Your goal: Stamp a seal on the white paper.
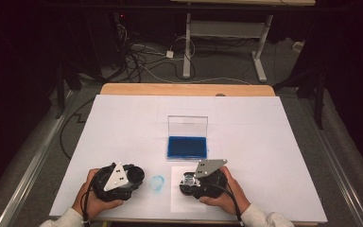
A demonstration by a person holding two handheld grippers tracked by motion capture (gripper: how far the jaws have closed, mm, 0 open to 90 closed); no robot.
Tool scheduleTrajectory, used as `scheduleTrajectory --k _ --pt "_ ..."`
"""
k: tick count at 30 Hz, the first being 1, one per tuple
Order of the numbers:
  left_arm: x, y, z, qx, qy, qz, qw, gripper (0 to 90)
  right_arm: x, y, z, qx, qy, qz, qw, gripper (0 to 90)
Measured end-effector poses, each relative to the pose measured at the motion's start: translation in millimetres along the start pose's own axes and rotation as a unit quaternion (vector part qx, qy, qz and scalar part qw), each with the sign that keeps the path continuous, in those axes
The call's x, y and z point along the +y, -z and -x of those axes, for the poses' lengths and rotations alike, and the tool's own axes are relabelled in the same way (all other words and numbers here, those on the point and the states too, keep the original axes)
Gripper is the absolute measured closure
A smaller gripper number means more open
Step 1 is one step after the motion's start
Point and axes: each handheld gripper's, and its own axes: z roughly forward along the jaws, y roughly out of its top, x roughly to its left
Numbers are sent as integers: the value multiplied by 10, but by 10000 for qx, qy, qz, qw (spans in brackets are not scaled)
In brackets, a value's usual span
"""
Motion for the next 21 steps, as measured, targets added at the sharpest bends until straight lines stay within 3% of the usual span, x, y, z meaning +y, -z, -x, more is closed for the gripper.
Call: scheduleTrajectory --k 21 --pt "0 -8 6 -51 -9 -24 10000 363 12 1 -1 3 72 -88 9999 566"
